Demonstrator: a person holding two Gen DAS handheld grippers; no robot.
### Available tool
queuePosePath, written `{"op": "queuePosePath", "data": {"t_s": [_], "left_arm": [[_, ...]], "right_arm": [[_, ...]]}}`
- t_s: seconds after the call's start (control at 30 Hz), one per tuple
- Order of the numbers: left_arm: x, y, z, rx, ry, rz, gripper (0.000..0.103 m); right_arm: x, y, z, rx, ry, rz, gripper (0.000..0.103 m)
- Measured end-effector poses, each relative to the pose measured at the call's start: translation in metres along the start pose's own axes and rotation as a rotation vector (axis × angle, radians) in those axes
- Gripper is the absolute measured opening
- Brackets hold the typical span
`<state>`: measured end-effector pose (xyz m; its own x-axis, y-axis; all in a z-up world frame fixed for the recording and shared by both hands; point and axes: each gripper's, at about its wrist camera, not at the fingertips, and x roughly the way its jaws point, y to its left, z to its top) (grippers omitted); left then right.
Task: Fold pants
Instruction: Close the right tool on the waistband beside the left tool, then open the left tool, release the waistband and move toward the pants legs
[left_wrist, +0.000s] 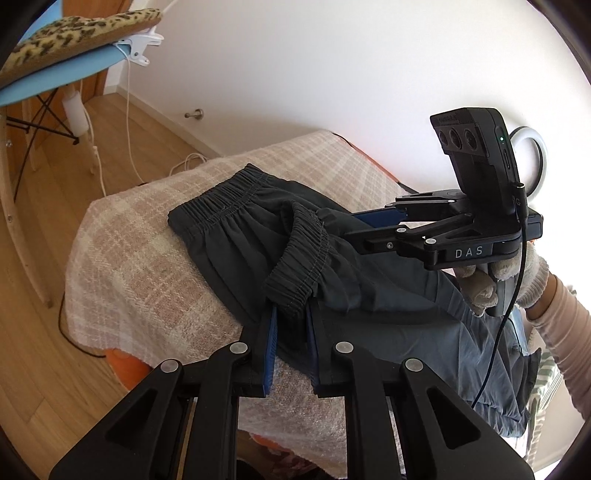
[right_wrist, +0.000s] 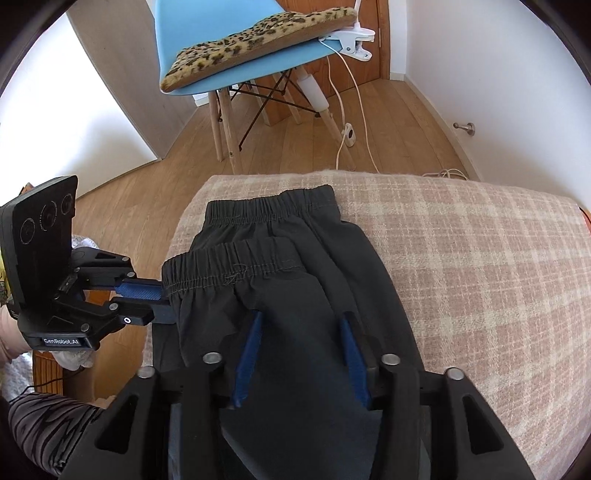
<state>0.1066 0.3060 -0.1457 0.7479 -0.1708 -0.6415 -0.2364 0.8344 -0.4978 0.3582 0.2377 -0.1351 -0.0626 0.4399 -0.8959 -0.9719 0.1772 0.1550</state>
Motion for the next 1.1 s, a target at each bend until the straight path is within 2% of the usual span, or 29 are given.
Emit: {"op": "queuePosePath", "data": {"t_s": [0.03, 0.1, 0.17, 0.2, 0.4, 0.53, 0.73, 1.1], "left_arm": [[0.000, 0.000, 0.000, 0.004, -0.002, 0.003, 0.012], [-0.002, -0.002, 0.000, 0.020, -0.012, 0.016, 0.012], [-0.005, -0.003, 0.000, 0.025, -0.024, 0.022, 0.011], [-0.006, -0.003, 0.001, 0.025, -0.030, 0.022, 0.011], [-0.011, 0.005, 0.017, 0.025, -0.061, 0.057, 0.011], [-0.008, 0.017, 0.032, 0.024, -0.060, 0.083, 0.010], [0.007, 0.033, 0.043, 0.018, -0.028, 0.106, 0.010], [0.010, 0.031, 0.039, 0.029, -0.007, 0.124, 0.010]], "right_arm": [[-0.001, 0.002, -0.001, -0.001, -0.001, -0.002, 0.025], [-0.005, 0.008, -0.003, -0.015, -0.015, 0.000, 0.007], [-0.010, 0.014, -0.002, -0.025, -0.030, -0.017, 0.005], [-0.013, 0.016, -0.001, -0.026, -0.042, -0.022, 0.000], [-0.030, 0.019, 0.017, -0.008, -0.146, -0.063, 0.000], [-0.026, 0.010, 0.034, 0.022, -0.172, -0.093, 0.000], [-0.003, 0.002, 0.051, 0.052, -0.158, -0.124, 0.000], [0.016, -0.004, 0.049, 0.090, -0.130, -0.129, 0.000]]}}
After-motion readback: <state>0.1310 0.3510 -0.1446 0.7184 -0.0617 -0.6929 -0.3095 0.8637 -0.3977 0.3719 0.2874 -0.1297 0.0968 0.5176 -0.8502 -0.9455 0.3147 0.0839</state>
